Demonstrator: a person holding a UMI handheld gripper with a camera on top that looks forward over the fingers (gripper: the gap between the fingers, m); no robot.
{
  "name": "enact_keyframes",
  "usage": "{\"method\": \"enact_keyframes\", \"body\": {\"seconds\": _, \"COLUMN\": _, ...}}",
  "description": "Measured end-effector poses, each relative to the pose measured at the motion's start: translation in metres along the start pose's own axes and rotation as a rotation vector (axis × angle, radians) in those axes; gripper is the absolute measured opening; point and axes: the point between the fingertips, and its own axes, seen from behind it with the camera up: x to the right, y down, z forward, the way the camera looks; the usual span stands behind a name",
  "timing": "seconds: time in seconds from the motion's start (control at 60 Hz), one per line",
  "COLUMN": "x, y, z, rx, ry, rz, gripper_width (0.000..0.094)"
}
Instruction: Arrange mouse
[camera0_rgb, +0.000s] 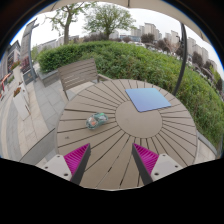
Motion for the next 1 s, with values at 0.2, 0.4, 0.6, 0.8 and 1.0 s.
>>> {"method": "enact_keyframes", "body": {"seconds": 0.2, "x": -0.060, "y": -0.015, "z": 0.046, "rx": 0.020, "ry": 0.020, "rz": 0.039, "gripper_width": 0.0856}}
{"method": "enact_keyframes", "body": {"seconds": 0.4, "x": -0.087, "y": -0.024, "z": 0.105, "rx": 0.043, "ry": 0.031, "rz": 0.074, "gripper_width": 0.0856}}
{"method": "enact_keyframes", "body": {"seconds": 0.6, "x": -0.089, "y": -0.049, "z": 0.164, "rx": 0.101, "ry": 0.055, "rz": 0.070, "gripper_width": 0.0854}}
{"method": "enact_keyframes", "body": {"seconds": 0.8, "x": -0.089, "y": -0.074, "z": 0.196, "rx": 0.112, "ry": 0.055, "rz": 0.100, "gripper_width": 0.0831}}
{"method": "enact_keyframes", "body": {"seconds": 1.0, "x": -0.086, "y": -0.080, "z": 0.209, "rx": 0.089, "ry": 0.056, "rz": 0.079, "gripper_width": 0.0702}}
